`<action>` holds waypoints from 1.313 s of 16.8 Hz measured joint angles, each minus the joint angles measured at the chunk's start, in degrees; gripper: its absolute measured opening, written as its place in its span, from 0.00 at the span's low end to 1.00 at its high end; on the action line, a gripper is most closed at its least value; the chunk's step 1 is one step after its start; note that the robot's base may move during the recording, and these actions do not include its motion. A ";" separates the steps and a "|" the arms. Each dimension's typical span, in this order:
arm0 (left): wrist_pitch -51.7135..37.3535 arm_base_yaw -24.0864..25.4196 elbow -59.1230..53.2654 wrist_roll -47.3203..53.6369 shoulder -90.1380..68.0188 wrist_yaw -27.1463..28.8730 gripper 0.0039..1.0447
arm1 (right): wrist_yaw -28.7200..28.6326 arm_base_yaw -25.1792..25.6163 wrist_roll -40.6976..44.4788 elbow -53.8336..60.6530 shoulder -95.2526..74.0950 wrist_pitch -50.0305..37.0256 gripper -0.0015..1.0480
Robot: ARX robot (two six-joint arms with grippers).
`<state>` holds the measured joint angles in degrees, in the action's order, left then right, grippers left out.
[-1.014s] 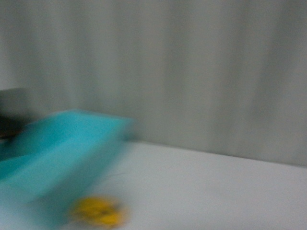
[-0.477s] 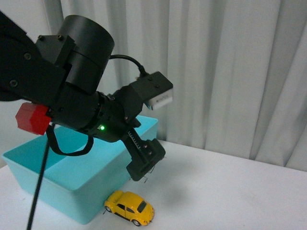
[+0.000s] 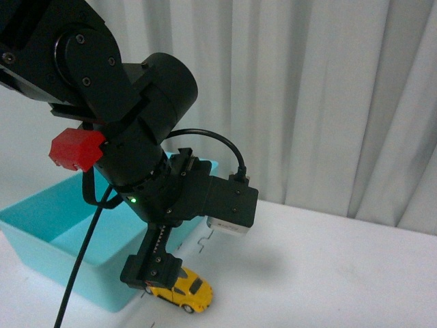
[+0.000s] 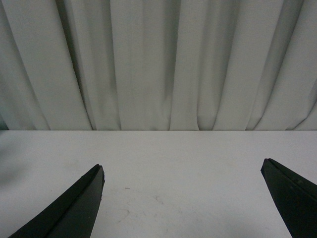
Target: Wind up and store yellow beetle toy
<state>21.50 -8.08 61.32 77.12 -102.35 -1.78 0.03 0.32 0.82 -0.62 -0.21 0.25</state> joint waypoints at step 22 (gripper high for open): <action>-1.38 1.20 3.37 6.03 -15.67 7.13 0.41 | -0.02 0.00 0.02 0.00 0.00 0.00 0.94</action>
<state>20.12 -6.87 64.69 83.15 -118.02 5.34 0.01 0.32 0.84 -0.62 -0.21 0.25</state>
